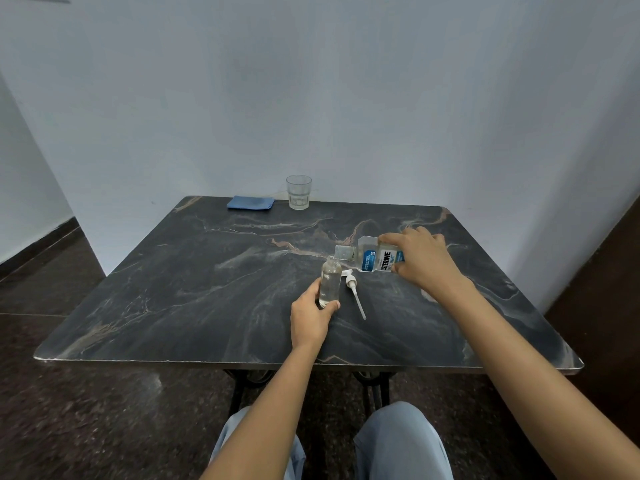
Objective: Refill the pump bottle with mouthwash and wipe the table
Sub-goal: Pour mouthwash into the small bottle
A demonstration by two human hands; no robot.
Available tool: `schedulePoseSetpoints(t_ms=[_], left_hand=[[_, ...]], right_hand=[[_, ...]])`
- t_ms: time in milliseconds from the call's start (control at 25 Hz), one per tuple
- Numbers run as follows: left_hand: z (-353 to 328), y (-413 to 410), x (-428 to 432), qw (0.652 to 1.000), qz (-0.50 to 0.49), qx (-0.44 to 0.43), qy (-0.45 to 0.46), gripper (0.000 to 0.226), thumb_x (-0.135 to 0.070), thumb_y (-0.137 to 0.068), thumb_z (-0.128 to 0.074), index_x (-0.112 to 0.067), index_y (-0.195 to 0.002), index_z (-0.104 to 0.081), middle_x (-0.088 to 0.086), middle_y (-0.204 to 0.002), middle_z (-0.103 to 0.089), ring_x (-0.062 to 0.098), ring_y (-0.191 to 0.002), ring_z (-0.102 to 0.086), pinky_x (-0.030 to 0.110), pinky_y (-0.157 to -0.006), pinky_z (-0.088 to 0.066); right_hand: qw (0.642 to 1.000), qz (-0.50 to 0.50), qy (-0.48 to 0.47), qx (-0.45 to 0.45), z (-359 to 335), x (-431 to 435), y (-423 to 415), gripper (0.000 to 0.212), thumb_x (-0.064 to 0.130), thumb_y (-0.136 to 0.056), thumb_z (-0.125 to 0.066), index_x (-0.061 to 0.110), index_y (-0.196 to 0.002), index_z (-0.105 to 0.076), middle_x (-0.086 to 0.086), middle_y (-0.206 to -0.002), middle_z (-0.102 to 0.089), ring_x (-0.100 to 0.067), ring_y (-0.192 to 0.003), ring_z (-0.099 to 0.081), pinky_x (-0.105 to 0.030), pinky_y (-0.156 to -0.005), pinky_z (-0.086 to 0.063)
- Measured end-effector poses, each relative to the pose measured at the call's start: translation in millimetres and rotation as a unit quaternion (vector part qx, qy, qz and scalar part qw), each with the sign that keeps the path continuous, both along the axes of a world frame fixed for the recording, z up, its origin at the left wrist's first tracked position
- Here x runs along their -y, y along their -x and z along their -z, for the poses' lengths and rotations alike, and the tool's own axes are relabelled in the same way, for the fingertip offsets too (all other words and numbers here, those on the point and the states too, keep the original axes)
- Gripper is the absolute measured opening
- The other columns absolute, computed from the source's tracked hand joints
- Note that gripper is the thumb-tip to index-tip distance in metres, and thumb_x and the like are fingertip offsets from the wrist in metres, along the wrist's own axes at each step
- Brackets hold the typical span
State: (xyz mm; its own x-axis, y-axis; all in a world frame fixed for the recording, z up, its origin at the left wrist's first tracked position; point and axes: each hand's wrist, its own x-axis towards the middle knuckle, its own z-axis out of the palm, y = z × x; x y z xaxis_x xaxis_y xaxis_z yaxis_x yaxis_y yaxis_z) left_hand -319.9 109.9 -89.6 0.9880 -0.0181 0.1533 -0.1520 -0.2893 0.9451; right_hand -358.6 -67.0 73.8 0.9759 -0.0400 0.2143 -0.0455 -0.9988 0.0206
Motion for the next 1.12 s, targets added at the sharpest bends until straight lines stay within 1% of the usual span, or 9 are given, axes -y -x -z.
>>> schedulePoseSetpoints(t_ms=[80,400,560,640,760,920,1040,1120], left_hand=[[-0.4,0.2,0.1,1.0,-0.001,0.004,0.003,0.05,-0.017,-0.078,-0.075,-0.033,-0.123,-0.062,-0.018,-0.101,-0.07,-0.001,-0.095,-0.063,0.029,-0.092,-0.051],[-1.3,1.1,-0.2,1.0,0.0,0.004,-0.001,0.051,-0.016,-0.079,-0.075,-0.032,-0.125,-0.061,-0.017,-0.104,-0.07,0.0,-0.098,-0.063,0.026,-0.093,-0.05],[-4.6,2.8,0.0,1.0,-0.001,0.001,0.003,0.051,-0.015,-0.079,-0.075,-0.031,-0.125,-0.061,-0.019,-0.101,-0.069,-0.001,-0.096,-0.062,0.022,-0.09,-0.048],[-5.0,3.1,0.0,1.0,-0.002,-0.002,0.001,0.051,-0.015,-0.079,-0.075,-0.031,-0.126,-0.06,-0.019,-0.103,-0.068,-0.001,-0.097,-0.061,0.022,-0.091,-0.047],[-4.7,3.1,-0.3,1.0,-0.004,-0.005,-0.005,0.051,-0.016,-0.079,-0.074,-0.031,-0.126,-0.06,-0.018,-0.105,-0.069,-0.001,-0.099,-0.061,0.021,-0.091,-0.046],[-6.4,3.6,-0.1,1.0,-0.003,-0.008,-0.009,0.051,-0.016,-0.08,-0.074,-0.031,-0.126,-0.06,-0.019,-0.104,-0.068,-0.004,-0.096,-0.061,0.014,-0.086,-0.044],[-5.3,2.7,0.4,1.0,-0.008,-0.012,-0.018,0.053,-0.018,-0.079,-0.075,-0.031,-0.128,-0.059,-0.017,-0.108,-0.069,0.001,-0.1,-0.061,0.021,-0.092,-0.047],[-5.5,2.8,0.7,1.0,-0.011,-0.013,-0.019,0.054,-0.017,-0.078,-0.076,-0.03,-0.128,-0.059,-0.016,-0.108,-0.069,0.001,-0.1,-0.061,0.023,-0.093,-0.047]], right_hand=[[1.0,-0.001,0.001,0.002,0.0,0.4,-0.3,0.054,0.022,-0.089,-0.061,0.036,-0.138,-0.042,-0.005,-0.123,-0.055,-0.026,-0.123,-0.042,-0.049,-0.1,-0.033],[1.0,-0.003,0.004,0.004,-0.6,0.5,-0.7,0.055,0.021,-0.089,-0.062,0.035,-0.138,-0.043,-0.005,-0.123,-0.056,-0.026,-0.123,-0.043,-0.049,-0.1,-0.033],[1.0,-0.005,0.01,0.005,-0.8,0.3,-0.9,0.054,0.021,-0.089,-0.061,0.035,-0.138,-0.043,-0.005,-0.123,-0.056,-0.026,-0.123,-0.043,-0.049,-0.1,-0.033],[1.0,-0.002,-0.004,-0.001,1.6,1.8,-1.5,0.054,0.021,-0.088,-0.062,0.035,-0.137,-0.044,-0.004,-0.122,-0.056,-0.026,-0.122,-0.043,-0.05,-0.1,-0.033],[0.997,0.0,-0.078,-0.015,15.7,8.3,-3.1,0.056,0.019,-0.084,-0.066,0.034,-0.135,-0.047,-0.003,-0.119,-0.059,-0.026,-0.118,-0.047,-0.051,-0.1,-0.034],[0.978,0.009,-0.208,-0.021,36.3,12.9,-2.9,0.059,0.013,-0.078,-0.072,0.031,-0.131,-0.052,-0.005,-0.118,-0.063,-0.026,-0.112,-0.055,-0.051,-0.1,-0.04],[0.961,0.007,-0.276,-0.018,49.3,15.6,-4.5,0.059,0.009,-0.075,-0.073,0.031,-0.127,-0.054,-0.003,-0.116,-0.065,-0.025,-0.109,-0.058,-0.051,-0.099,-0.043],[0.947,-0.002,-0.321,-0.009,58.3,18.9,-4.2,0.057,0.009,-0.074,-0.075,0.033,-0.122,-0.056,0.0,-0.112,-0.066,-0.023,-0.105,-0.06,-0.045,-0.094,-0.049]])
